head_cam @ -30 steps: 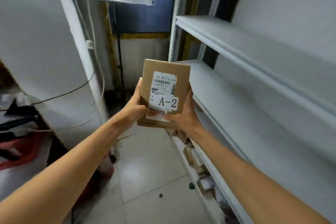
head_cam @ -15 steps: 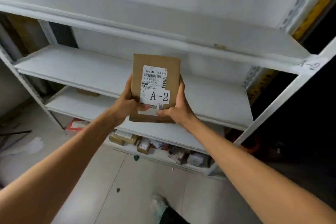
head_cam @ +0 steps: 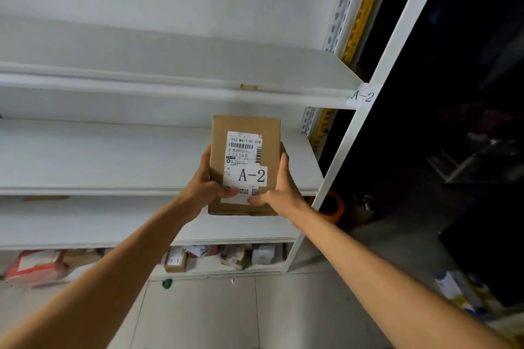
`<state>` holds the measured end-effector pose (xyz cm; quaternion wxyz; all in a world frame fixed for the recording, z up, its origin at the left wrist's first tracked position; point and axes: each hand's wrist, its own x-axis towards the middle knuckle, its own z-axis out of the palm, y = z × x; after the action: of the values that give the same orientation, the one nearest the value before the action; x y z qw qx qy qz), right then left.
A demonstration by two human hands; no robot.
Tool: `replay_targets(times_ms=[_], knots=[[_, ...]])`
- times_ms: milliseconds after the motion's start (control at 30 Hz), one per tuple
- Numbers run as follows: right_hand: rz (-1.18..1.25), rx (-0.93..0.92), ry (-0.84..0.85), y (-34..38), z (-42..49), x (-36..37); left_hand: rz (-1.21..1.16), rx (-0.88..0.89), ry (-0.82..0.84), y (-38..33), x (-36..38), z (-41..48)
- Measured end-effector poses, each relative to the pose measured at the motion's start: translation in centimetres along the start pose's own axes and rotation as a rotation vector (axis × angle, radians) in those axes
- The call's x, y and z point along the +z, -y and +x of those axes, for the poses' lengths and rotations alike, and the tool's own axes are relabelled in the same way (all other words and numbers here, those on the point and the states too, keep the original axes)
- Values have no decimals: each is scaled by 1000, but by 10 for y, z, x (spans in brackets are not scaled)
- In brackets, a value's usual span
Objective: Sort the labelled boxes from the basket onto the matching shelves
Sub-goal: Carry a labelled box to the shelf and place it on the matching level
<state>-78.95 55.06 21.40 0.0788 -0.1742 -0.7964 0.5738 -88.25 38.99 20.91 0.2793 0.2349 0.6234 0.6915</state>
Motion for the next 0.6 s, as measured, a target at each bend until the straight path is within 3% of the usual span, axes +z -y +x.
replay_targets(times_ms=[167, 433, 600], knots=[[-39, -9, -40, -1, 24, -10, 10, -34, -107, 0, 3, 30], [-122, 116, -61, -30, 62, -35, 70, -53, -114, 27, 13, 76], [-194, 119, -180, -67, 101, -65, 131, -89, -137, 53, 40, 133]])
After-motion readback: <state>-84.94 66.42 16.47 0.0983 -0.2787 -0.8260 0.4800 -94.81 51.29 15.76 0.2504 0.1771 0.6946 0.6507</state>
